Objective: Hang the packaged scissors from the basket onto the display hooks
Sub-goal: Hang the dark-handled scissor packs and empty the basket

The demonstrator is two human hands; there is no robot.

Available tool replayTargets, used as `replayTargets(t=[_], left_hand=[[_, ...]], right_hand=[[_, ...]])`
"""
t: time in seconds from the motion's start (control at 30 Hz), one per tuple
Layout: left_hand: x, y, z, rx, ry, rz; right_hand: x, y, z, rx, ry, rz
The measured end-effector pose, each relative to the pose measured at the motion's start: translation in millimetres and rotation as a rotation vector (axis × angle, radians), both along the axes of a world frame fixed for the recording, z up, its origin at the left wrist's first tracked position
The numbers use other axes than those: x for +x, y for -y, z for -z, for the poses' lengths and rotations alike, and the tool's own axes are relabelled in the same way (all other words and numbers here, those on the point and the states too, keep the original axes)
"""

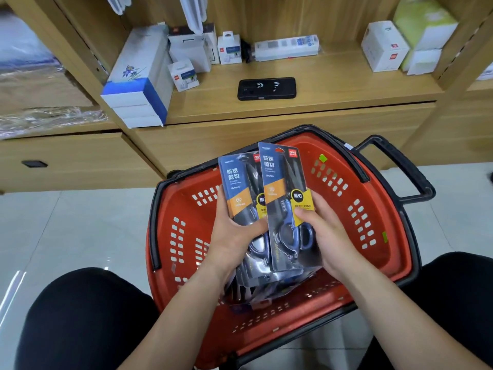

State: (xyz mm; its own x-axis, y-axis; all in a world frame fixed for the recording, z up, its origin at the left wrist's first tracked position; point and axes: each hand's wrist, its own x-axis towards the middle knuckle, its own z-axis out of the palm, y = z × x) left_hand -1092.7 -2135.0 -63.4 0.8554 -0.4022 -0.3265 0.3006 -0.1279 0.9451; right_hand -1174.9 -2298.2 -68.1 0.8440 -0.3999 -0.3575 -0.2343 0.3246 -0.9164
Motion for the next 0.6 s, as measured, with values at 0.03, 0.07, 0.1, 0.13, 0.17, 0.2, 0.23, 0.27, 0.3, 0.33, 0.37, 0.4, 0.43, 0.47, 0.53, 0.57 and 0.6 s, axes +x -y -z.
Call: replayTargets(t=[0.03,0.07,0.1,0.13,0.17,0.2,0.23,0.27,0.3,0.33,0.37,0.4,0.43,0.47,0.53,0.57,0.6], left_hand=[[0,0,-1,-0.004,-0.004,-0.009],[0,-1,-2,-0.006,-0.008,-0.018],[0,-1,-4,-0.011,-0.008,-0.024],[0,-1,-6,-0.011,-0.008,-0.031],[-1,-1,-7,-0.006,-0.004,-0.033],[-1,-1,-9,-0.002,0.002,-0.026],[-1,0,-11,0.003,0.006,-0.018],[-2,0,-12,0.008,0.005,-0.012],[-2,0,-13,0.008,-0.002,-0.012],[-2,0,-14,0.006,-0.018,-0.013],[-2,1,-15,0.0,-0.035,-0.012],[-1,1,-16,-0.007,-0.05,-0.01],[1,3,-18,-0.017,-0.064,-0.001],[4,5,-22,-0.023,-0.072,0.013],[14,9,-33,-0.017,-0.078,0.044],[16,8,-40,-0.006,-0.1,0.042],[18,7,-48,-0.004,-0.127,0.024]], right_hand=[[-2,2,1,0.01,0.012,0.006],[-4,6,1,0.022,0.012,0.024],[-5,8,-1,0.032,0.01,0.047],[-7,11,-3,0.037,0.009,0.069],[-9,15,-4,0.038,0.007,0.082],[-11,19,-6,0.032,0.001,0.09],[-13,23,-8,0.021,-0.006,0.089],[-16,27,-10,0.003,-0.019,0.075],[-18,32,-10,-0.019,-0.04,0.056],[-19,36,-10,-0.029,-0.059,0.043],[-19,39,-7,-0.027,-0.067,0.04],[-18,42,-4,-0.018,-0.064,0.04],[-17,42,-2,-0.006,-0.06,0.032],[-14,43,-3,0.014,-0.061,0.02],[-2,44,-11,0.051,-0.073,0.005],[3,43,-19,0.058,-0.08,-0.007],[8,43,-26,0.066,-0.078,-0.023]])
